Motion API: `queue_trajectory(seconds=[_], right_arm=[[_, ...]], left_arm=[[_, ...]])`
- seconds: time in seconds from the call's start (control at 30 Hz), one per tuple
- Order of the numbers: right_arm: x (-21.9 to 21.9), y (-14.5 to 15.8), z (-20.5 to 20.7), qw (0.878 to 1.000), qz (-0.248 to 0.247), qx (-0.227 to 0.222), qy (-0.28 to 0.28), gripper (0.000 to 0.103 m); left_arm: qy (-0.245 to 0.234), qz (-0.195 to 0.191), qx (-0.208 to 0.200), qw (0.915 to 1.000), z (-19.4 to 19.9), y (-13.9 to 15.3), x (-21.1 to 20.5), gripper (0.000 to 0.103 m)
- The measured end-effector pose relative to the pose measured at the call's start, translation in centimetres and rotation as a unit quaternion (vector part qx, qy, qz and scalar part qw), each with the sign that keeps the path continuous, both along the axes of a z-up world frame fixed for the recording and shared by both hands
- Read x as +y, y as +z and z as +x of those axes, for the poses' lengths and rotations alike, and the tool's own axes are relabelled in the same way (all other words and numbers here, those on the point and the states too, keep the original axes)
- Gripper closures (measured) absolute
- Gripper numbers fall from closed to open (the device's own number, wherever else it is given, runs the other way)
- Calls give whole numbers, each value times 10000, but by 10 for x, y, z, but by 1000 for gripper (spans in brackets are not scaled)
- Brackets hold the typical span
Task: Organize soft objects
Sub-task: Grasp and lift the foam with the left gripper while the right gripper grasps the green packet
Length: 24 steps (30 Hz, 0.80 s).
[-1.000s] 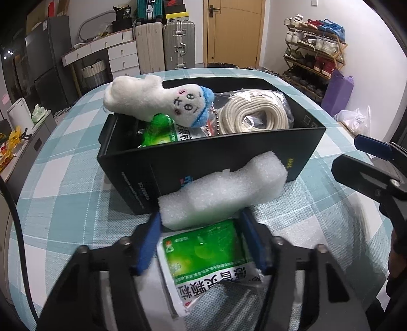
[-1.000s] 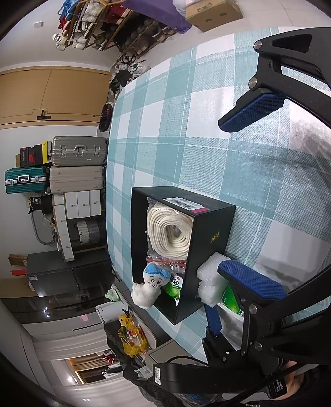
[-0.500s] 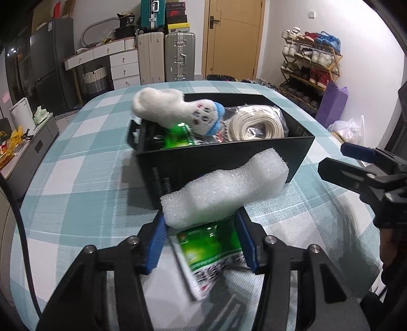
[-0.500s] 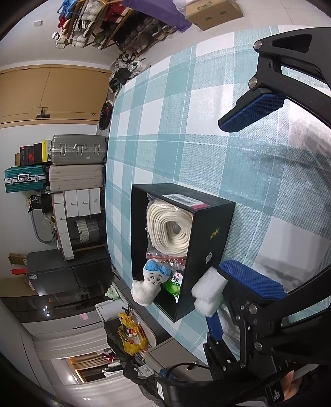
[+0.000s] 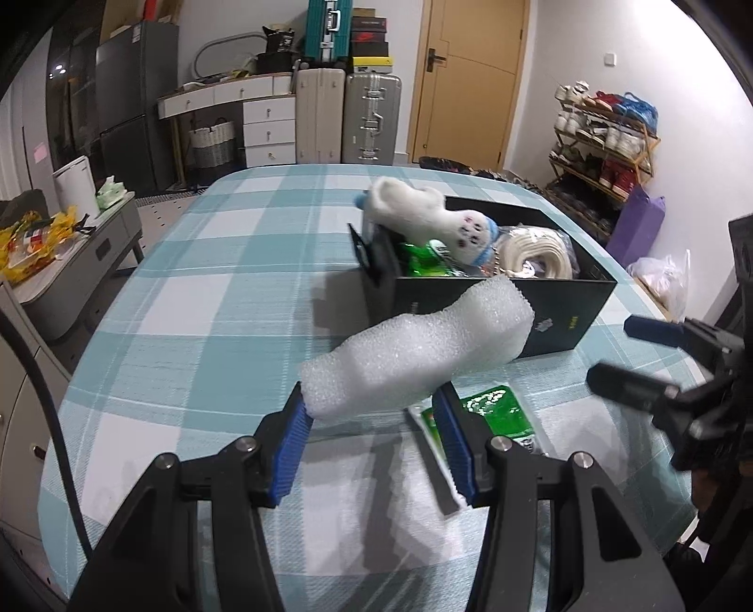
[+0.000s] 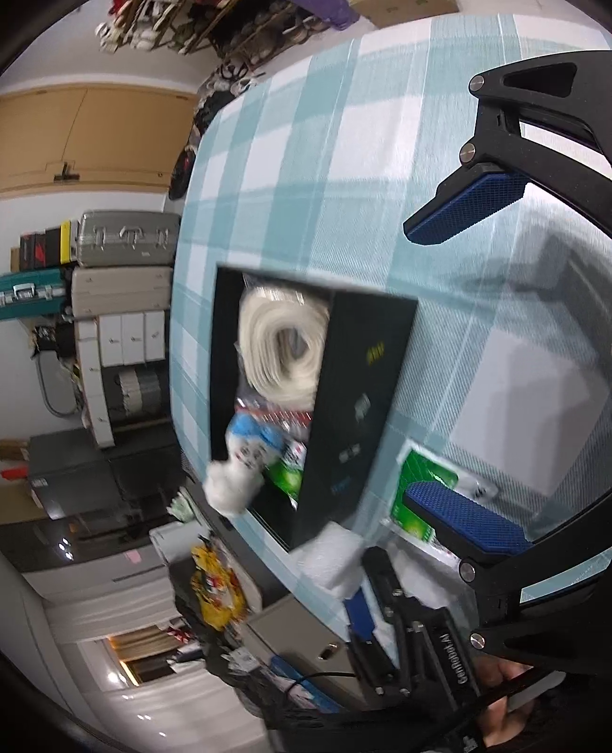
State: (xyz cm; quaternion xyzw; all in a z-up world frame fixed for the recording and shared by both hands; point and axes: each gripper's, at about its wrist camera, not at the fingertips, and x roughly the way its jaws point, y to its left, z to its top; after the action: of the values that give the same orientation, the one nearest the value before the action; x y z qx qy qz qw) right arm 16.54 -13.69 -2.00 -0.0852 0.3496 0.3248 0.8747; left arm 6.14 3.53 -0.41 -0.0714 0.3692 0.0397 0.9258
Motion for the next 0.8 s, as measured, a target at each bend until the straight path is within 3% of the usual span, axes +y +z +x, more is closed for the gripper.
queue_trajectory(seconds=[0.43, 0.8], right_arm=[[58, -20, -28, 9975, -295, 215, 607, 1], [90, -37, -38, 9959, -567, 347, 612, 1]], left_arm=[[211, -124, -81, 9997, -8, 2, 19, 52], [313, -167, -65, 9994, -8, 1, 26, 52]])
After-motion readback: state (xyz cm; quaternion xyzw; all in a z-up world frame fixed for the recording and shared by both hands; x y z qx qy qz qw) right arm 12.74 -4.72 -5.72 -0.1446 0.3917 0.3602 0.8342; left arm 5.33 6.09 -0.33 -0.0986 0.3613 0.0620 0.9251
